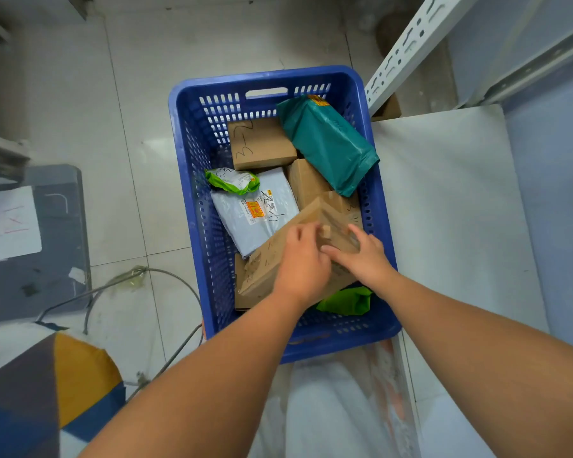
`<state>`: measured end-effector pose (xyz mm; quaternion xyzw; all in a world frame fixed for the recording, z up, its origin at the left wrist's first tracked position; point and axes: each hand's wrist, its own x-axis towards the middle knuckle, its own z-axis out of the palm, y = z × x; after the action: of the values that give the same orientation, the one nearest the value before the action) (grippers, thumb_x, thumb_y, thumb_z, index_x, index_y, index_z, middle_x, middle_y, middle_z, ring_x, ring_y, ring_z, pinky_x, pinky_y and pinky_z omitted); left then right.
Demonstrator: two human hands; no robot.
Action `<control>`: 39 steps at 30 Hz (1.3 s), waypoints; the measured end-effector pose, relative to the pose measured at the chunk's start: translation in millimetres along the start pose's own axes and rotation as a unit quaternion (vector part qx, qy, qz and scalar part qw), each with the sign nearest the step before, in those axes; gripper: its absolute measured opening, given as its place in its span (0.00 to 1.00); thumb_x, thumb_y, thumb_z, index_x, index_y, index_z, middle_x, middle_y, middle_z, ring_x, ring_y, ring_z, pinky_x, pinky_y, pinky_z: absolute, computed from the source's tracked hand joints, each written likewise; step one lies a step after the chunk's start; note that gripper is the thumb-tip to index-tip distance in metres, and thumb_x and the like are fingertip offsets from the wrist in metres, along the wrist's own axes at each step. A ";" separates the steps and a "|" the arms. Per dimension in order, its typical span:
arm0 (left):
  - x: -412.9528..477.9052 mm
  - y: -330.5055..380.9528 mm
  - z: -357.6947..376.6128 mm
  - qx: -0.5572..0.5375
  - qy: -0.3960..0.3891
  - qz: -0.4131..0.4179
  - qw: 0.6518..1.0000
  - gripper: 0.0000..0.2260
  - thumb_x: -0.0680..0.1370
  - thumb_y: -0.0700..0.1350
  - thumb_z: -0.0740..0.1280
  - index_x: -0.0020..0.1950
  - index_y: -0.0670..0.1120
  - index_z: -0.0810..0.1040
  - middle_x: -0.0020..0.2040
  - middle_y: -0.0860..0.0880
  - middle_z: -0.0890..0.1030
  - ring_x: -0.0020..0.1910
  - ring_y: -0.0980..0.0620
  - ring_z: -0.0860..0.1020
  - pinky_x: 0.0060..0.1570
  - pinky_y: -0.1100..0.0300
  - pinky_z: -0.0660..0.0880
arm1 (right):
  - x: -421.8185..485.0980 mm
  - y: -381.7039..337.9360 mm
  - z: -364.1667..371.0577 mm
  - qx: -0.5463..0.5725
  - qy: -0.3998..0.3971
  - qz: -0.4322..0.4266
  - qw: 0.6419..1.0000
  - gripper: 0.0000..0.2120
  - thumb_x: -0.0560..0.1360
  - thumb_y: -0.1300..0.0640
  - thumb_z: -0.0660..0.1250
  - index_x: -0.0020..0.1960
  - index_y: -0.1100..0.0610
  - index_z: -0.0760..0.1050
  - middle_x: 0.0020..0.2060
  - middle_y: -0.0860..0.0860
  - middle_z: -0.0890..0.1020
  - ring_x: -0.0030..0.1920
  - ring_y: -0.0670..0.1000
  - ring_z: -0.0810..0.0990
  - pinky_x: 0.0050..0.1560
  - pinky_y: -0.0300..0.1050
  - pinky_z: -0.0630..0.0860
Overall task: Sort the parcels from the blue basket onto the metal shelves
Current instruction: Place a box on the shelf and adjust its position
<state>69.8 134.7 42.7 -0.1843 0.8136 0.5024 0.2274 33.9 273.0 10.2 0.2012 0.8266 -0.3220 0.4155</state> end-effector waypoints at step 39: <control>96.6 -126.0 -9.7 -0.280 0.113 -0.338 0.891 0.21 0.75 0.51 0.62 0.65 0.42 0.69 0.63 0.49 0.74 0.53 0.51 0.74 0.55 0.53 0.69 | 100.6 -12.8 63.3 0.027 -0.050 -0.012 0.998 0.34 0.75 0.71 0.56 0.76 0.50 0.57 0.73 0.50 0.66 0.68 0.54 0.70 0.61 0.47 0.73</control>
<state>54.5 65.3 -99.6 -0.5596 0.5480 0.5782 0.2286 3.7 226.2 -95.5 0.1863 0.7980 -0.3587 0.4470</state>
